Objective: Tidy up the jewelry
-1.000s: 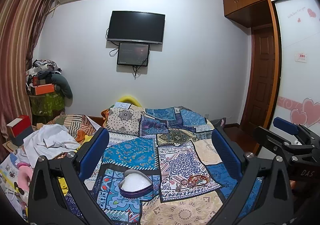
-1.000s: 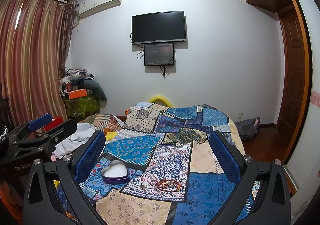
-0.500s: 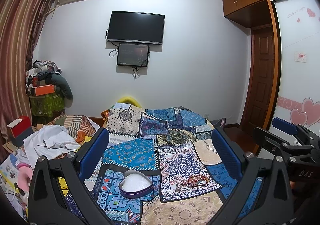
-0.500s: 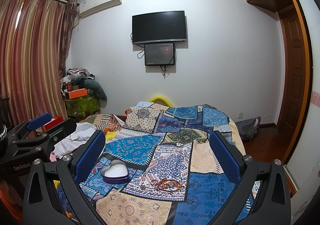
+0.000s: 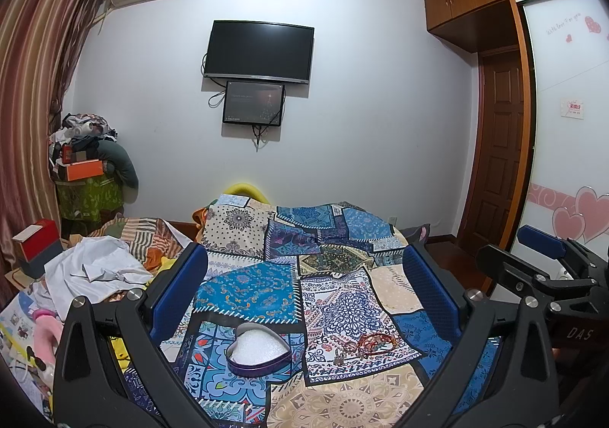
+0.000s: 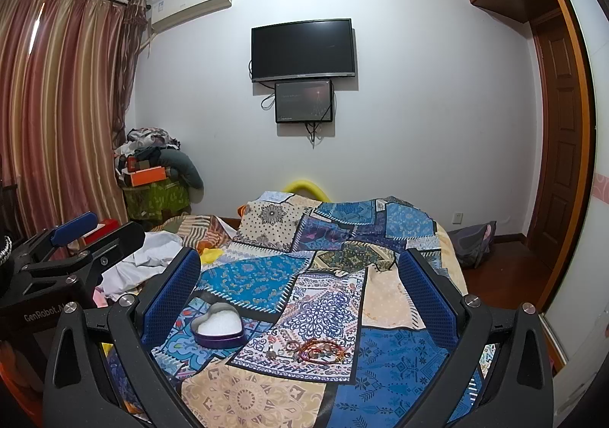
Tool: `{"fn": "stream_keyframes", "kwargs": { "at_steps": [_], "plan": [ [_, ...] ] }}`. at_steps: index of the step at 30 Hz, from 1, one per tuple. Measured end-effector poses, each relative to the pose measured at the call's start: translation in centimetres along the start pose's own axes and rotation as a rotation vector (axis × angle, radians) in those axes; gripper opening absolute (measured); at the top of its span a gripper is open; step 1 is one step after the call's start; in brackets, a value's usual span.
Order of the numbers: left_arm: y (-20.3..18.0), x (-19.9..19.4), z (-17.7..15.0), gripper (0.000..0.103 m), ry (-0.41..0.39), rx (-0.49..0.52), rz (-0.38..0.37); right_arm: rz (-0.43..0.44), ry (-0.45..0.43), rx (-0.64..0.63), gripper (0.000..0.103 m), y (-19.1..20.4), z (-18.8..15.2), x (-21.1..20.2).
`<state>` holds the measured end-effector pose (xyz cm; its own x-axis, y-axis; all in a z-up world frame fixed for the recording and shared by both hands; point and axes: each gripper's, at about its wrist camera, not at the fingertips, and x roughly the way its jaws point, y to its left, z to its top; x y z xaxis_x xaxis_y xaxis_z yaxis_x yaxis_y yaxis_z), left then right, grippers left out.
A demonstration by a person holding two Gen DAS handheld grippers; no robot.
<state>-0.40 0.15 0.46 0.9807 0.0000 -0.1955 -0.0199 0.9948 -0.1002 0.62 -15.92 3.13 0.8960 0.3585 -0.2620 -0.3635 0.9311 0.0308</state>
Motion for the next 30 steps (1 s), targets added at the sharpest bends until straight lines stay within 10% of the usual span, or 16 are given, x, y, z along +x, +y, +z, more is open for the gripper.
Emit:
{"fn": "stream_keyframes", "kwargs": {
  "at_steps": [15,30],
  "plan": [
    [0.4,3.7,-1.0,0.103,0.081,-0.021,0.026,-0.035,0.062,0.009,0.103,-1.9,-2.4,3.5],
    [-0.7,13.9,-8.5,0.103,0.449,0.02,-0.033,-0.129,0.358,0.053,0.103,-7.7,-8.3,9.5]
  ]
}}
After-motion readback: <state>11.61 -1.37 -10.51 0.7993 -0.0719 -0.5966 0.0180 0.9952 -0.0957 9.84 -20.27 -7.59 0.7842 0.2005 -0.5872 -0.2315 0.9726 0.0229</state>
